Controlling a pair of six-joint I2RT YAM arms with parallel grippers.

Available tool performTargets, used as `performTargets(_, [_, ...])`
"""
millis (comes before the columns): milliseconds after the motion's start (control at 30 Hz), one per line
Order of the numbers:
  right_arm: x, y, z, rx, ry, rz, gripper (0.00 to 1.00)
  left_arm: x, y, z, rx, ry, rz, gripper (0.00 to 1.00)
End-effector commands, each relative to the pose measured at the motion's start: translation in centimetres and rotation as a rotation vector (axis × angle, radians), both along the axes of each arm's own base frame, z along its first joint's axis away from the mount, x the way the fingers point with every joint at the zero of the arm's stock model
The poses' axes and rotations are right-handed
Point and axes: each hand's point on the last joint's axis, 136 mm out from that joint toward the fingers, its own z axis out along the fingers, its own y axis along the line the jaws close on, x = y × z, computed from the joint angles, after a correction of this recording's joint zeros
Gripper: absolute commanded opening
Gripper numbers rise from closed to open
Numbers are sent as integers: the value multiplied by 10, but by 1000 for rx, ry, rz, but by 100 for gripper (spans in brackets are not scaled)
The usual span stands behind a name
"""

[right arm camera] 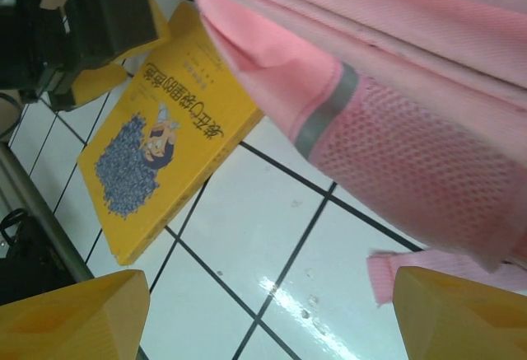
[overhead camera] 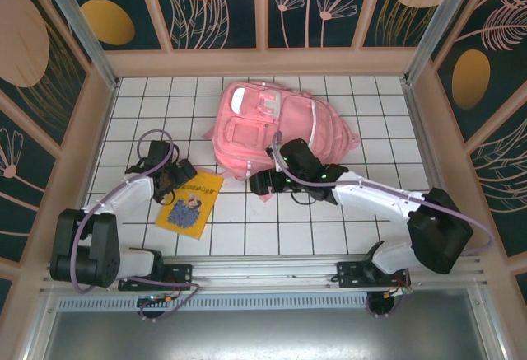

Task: Pack the student bag
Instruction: Move the book to the bottom-center of the table, then pick up the book from the bottom-center of the table.

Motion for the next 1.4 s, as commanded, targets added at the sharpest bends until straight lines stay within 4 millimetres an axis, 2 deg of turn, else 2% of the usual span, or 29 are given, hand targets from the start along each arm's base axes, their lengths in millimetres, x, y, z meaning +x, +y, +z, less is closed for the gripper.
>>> performTargets(0, [-3, 13, 11, 15, -18, 61, 78, -15, -10, -19, -81, 57, 2, 99])
performTargets(133, [-5, 19, 7, 12, 6, 91, 79, -28, -26, -27, -187, 72, -13, 99])
performTargets(300, [-19, 32, -13, 3, 105, 174, 79, -43, -56, -13, -381, 33, -61, 99])
performTargets(400, [-26, 39, -27, -19, 173, 212, 78, -57, -70, -5, -470, 23, -111, 99])
performTargets(567, [-36, 49, -57, -67, 310, 255, 77, -90, -88, -11, -567, 92, -193, 99])
performTargets(667, [-40, 47, -79, -109, 372, 242, 76, -103, -98, -11, -586, 115, -251, 99])
performTargets(867, [-46, 53, -101, -87, 472, 223, 71, -110, -120, -16, -590, 127, -334, 93])
performTargets(1033, [-37, 50, -118, -95, 526, 159, 70, -105, -128, -19, -611, 106, -347, 86])
performTargets(1133, [-36, 52, -111, -27, 568, 157, 68, -98, -133, -17, -617, 89, -363, 81])
performTargets(1233, [-33, 60, -86, 87, 600, 190, 64, -93, -138, -16, -628, 82, -377, 75])
performTargets(1367, [-28, 64, -39, 226, 589, 221, 63, -91, -140, -19, -617, 89, -393, 68])
